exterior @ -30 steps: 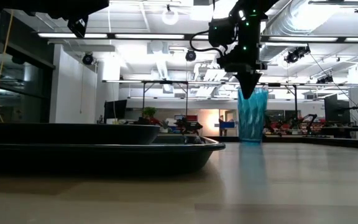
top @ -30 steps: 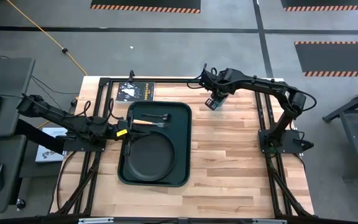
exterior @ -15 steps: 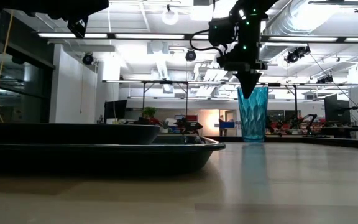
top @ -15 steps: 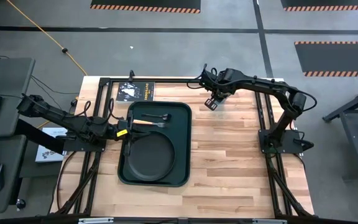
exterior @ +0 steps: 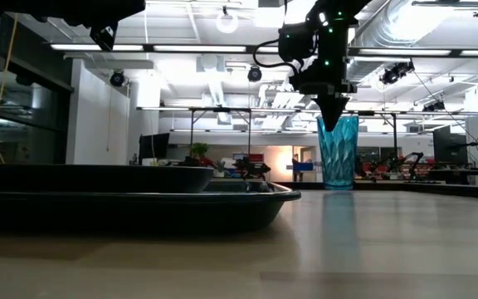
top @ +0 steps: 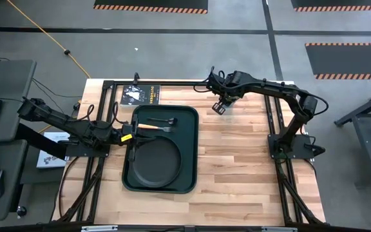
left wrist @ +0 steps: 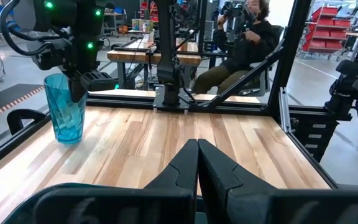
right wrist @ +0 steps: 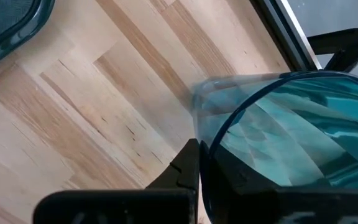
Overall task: Pick and place plate/cup/fork/spoon on tray
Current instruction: Put the cup on the top left of the tray
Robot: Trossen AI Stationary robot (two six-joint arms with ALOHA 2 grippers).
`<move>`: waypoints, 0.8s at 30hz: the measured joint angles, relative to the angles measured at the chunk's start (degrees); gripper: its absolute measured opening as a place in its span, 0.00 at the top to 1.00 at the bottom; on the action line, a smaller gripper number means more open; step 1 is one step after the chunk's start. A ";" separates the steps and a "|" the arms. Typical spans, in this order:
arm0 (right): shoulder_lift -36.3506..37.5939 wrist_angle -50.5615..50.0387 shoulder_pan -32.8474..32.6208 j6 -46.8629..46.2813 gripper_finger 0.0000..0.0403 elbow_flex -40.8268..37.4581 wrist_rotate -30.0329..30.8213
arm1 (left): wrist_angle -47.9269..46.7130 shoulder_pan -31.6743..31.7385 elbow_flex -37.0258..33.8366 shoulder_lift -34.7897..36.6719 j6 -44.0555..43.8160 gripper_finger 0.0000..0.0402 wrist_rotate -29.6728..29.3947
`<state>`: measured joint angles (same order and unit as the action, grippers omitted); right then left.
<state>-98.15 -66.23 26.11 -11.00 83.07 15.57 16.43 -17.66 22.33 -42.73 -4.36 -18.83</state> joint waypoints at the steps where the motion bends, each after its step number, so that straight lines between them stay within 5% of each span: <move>1: 0.00 -0.03 -0.01 0.00 1.00 0.00 0.00 | 0.00 -0.02 0.00 -0.01 0.00 1.00 0.00; 24: 0.01 -0.23 -0.02 0.13 1.00 0.00 -1.67 | 0.00 0.01 0.00 0.00 -0.02 1.00 0.00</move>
<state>-98.14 -66.46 26.09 -10.87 83.07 13.90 16.43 -17.65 22.33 -42.73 -4.38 -18.83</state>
